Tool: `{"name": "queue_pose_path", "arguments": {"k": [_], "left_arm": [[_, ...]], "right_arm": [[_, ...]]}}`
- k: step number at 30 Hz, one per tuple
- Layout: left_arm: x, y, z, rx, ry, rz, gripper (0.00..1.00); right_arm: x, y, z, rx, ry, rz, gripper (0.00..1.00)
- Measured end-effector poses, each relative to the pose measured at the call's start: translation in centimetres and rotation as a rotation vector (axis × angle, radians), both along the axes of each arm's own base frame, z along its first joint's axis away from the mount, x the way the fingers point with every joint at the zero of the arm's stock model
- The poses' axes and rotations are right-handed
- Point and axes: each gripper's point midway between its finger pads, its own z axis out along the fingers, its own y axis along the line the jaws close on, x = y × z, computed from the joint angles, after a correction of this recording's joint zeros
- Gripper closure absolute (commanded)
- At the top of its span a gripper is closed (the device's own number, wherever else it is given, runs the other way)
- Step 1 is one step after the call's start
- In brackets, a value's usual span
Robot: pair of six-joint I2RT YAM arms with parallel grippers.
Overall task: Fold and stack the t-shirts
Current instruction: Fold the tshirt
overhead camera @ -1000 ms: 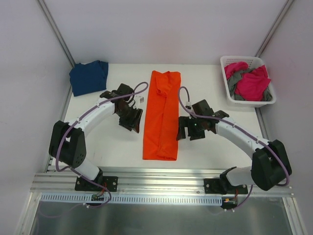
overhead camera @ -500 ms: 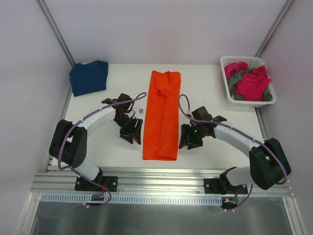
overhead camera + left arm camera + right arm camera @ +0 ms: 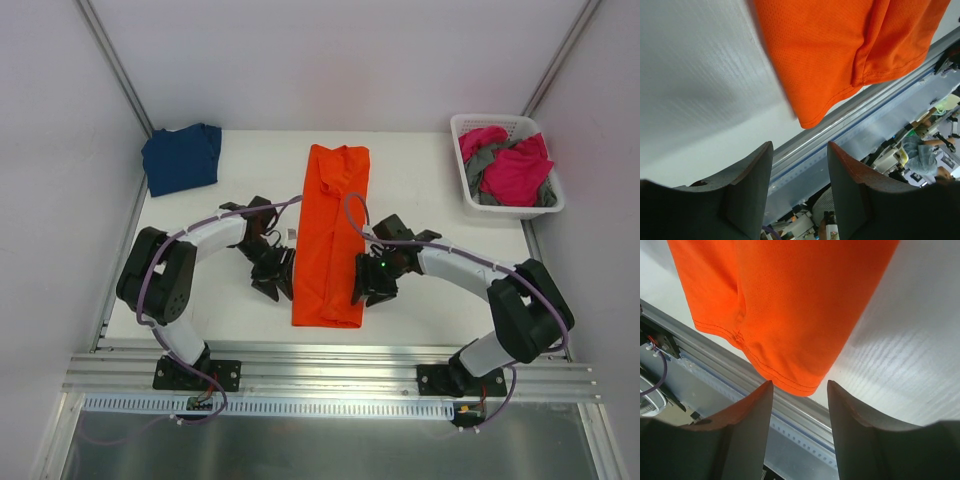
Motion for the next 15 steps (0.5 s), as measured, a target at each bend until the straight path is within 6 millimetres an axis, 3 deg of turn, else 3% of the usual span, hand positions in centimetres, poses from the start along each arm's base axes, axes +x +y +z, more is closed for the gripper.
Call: {"name": "queue_pose_path", "arguments": {"k": [15], "left_arm": [[-0.5,-0.6,0.0,-0.034,0.046,0.015,0.53]], "right_arm": [[-1.7,0.4,-0.3,-0.004,0.039,0.035,0.49]]}}
